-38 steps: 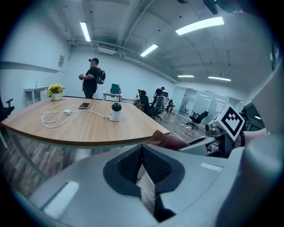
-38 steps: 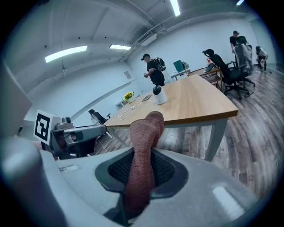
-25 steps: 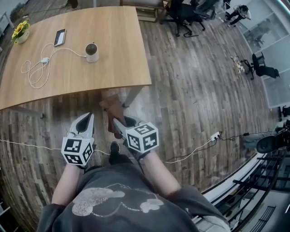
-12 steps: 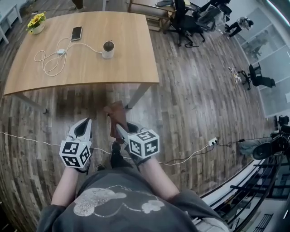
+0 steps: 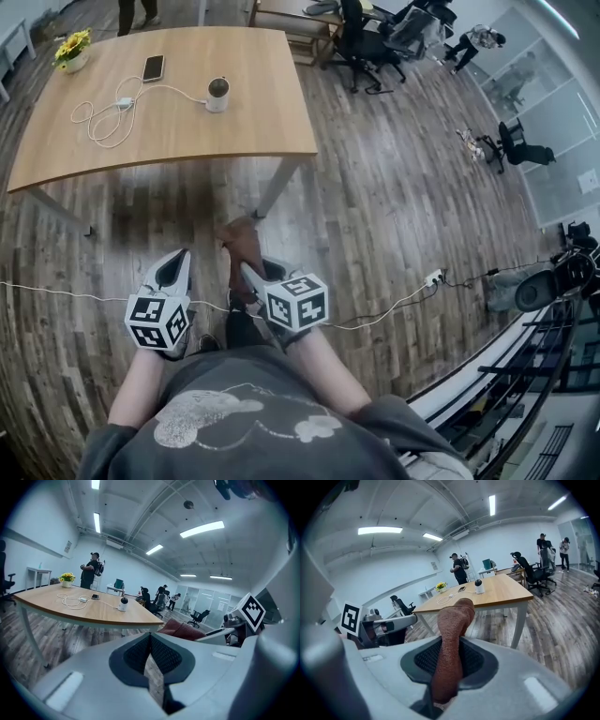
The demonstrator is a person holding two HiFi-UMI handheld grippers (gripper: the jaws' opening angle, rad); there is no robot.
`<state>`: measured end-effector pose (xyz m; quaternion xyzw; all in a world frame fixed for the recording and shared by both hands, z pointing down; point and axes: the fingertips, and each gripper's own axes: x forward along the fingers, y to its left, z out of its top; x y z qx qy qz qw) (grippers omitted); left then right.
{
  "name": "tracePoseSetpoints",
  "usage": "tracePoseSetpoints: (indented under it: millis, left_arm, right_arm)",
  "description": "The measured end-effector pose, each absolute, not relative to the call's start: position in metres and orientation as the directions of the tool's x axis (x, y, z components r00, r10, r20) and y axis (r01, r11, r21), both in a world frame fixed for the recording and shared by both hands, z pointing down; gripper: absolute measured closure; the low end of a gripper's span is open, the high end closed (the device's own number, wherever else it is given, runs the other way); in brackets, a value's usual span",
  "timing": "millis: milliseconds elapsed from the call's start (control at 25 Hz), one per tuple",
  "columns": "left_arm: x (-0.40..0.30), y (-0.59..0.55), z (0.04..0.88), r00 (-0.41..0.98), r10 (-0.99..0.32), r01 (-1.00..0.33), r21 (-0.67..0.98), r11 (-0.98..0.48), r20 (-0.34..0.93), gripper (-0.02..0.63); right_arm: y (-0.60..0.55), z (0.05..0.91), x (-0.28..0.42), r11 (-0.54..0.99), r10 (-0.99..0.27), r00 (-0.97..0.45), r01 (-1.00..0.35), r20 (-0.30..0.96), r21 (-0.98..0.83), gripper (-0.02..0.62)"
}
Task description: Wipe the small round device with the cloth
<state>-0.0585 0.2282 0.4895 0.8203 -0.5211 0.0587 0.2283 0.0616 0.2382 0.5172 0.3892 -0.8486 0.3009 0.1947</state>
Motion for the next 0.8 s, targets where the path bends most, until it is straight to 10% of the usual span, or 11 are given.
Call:
tracePoseSetpoints:
  millis: [800]
  left_arm:
    - [-0.03,0.277,0.49,0.525,-0.777,-0.848,0.288,-0.444,0.348,0.588]
  right_arm:
    - [0.288,0.519,0.083,0.485,-0.586,-0.585,-0.807,0.56,-0.337,0.522]
